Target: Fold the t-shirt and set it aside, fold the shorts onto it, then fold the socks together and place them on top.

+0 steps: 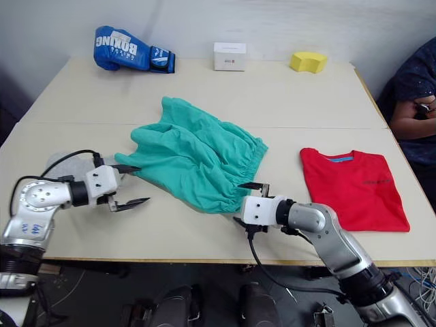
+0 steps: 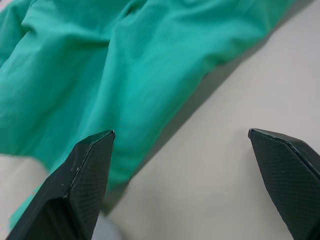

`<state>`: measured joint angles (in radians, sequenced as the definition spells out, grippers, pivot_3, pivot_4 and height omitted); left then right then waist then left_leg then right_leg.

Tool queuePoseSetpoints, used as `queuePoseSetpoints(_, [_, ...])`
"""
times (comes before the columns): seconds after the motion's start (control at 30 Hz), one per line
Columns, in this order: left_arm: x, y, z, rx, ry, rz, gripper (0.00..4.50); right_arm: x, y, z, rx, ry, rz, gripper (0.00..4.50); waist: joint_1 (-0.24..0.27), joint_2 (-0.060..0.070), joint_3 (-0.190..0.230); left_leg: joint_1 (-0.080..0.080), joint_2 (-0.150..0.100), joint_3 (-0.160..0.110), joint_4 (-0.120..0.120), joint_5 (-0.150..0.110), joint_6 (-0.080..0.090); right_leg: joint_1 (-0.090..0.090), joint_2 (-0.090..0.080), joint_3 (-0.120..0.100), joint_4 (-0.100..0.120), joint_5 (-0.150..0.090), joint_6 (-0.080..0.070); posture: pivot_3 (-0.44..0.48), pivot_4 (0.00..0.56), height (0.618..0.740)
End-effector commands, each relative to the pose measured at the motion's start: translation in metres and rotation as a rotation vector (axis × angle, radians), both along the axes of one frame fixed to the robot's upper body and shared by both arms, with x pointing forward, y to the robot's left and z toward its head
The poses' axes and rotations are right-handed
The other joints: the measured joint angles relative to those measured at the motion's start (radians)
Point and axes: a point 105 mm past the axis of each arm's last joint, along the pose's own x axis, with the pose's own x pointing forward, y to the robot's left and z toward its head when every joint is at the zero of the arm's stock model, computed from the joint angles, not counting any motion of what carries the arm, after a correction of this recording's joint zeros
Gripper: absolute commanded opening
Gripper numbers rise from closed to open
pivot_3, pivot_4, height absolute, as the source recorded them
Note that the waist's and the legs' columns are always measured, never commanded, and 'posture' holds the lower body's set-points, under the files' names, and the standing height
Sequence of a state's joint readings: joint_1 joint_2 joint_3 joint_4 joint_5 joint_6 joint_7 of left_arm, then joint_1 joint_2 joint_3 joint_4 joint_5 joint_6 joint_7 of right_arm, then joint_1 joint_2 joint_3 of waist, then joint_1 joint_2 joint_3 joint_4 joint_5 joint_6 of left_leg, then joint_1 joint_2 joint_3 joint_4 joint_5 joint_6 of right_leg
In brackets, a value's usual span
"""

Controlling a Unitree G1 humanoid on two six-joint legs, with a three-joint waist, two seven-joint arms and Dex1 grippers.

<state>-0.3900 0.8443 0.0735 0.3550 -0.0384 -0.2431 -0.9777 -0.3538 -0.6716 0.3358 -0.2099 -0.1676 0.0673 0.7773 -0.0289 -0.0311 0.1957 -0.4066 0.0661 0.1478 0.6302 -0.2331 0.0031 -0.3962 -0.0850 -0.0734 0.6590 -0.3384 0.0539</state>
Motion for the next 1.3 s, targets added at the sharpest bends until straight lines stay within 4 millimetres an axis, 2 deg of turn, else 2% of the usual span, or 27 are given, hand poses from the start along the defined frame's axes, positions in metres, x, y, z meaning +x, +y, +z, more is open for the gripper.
queuePoseSetpoints(0.03, [0.006,0.016,0.006,0.037,-0.004,0.054,4.50,0.007,0.006,0.002,-0.006,-0.027,0.012,3.88,0.000,-0.001,0.000,0.000,0.000,0.000,0.000,0.000,0.000,0.000,0.000,0.000,0.000,0.000,0.000,0.000,0.150,0.740])
queuePoseSetpoints(0.1, [0.008,0.021,0.004,0.081,0.009,0.051,4.50,0.011,0.009,0.002,-0.004,-0.043,0.018,3.21,0.000,-0.001,0.000,0.000,0.001,0.000,0.000,0.000,-0.001,-0.001,0.002,0.000,0.001,0.000,0.000,0.000,0.150,0.740])
queuePoseSetpoints(0.2, [0.024,0.022,0.009,0.102,-0.004,0.058,4.50,0.014,0.015,0.005,0.010,-0.076,0.046,2.15,0.001,-0.001,0.000,0.000,0.001,0.000,0.000,0.000,-0.002,-0.001,0.003,-0.001,0.002,0.000,-0.001,0.000,0.150,0.740])
queuePoseSetpoints(0.33, [0.044,0.012,0.015,0.112,-0.058,0.038,4.50,0.012,0.017,0.002,0.025,-0.069,0.063,0.65,0.001,-0.001,-0.001,0.000,0.001,0.001,0.000,0.000,-0.002,-0.001,0.004,-0.002,0.002,0.000,0.000,0.000,0.150,0.740])
queuePoseSetpoints(0.4, [0.047,0.003,0.009,0.112,-0.029,-0.006,4.50,0.012,0.014,0.001,0.034,-0.065,0.053,0.02,0.001,-0.001,-0.001,0.000,0.001,0.002,0.000,0.001,-0.003,-0.002,0.004,-0.002,0.002,0.000,0.000,0.000,0.150,0.740])
queuePoseSetpoints(0.5, [0.051,-0.003,0.000,0.148,0.018,-0.047,4.50,0.013,0.011,0.001,0.053,-0.059,0.034,0.02,0.001,-0.001,-0.001,0.000,0.001,0.005,0.001,0.002,-0.005,-0.002,0.004,-0.005,0.002,0.000,0.000,0.000,0.150,0.740])
queuePoseSetpoints(0.67, [0.058,-0.020,0.002,0.136,0.038,-0.105,4.50,0.018,0.003,0.009,0.119,-0.055,-0.029,0.02,0.002,-0.001,-0.001,0.001,0.001,0.005,0.002,0.002,-0.005,-0.002,0.005,-0.005,0.003,0.000,0.001,0.000,0.150,0.740])
queuePoseSetpoints(0.83, [0.053,-0.047,0.004,0.050,0.064,-0.223,4.50,0.029,0.005,0.035,0.431,0.045,-0.177,0.02,0.003,-0.002,-0.001,0.000,0.000,0.005,0.003,0.002,-0.005,-0.002,0.004,-0.004,0.003,0.000,0.001,0.000,0.150,0.740])
queuePoseSetpoints(0.93, [0.053,-0.050,0.009,0.005,0.045,-0.227,4.50,0.033,0.007,0.053,0.597,0.113,-0.234,0.02,0.001,-0.002,-0.001,0.000,0.001,0.004,0.003,0.002,-0.005,-0.002,0.004,-0.003,0.003,0.000,0.001,0.000,0.150,0.740])
queuePoseSetpoints(1.13, [0.053,-0.048,-0.005,0.080,0.020,-0.198,4.50,0.033,0.013,0.068,0.669,0.148,-0.245,0.02,-0.002,-0.002,-0.001,0.000,0.002,0.003,0.002,0.000,-0.002,-0.002,0.004,-0.002,0.003,0.000,0.000,0.000,0.150,0.740])
queuePoseSetpoints(1.3, [0.074,-0.036,0.003,0.080,-0.083,-0.014,4.50,0.026,0.008,0.080,0.639,0.084,-0.172,0.02,0.000,-0.002,-0.001,0.000,0.002,0.002,0.002,0.000,0.000,-0.002,0.004,0.001,0.004,0.000,0.000,0.000,0.150,0.740])
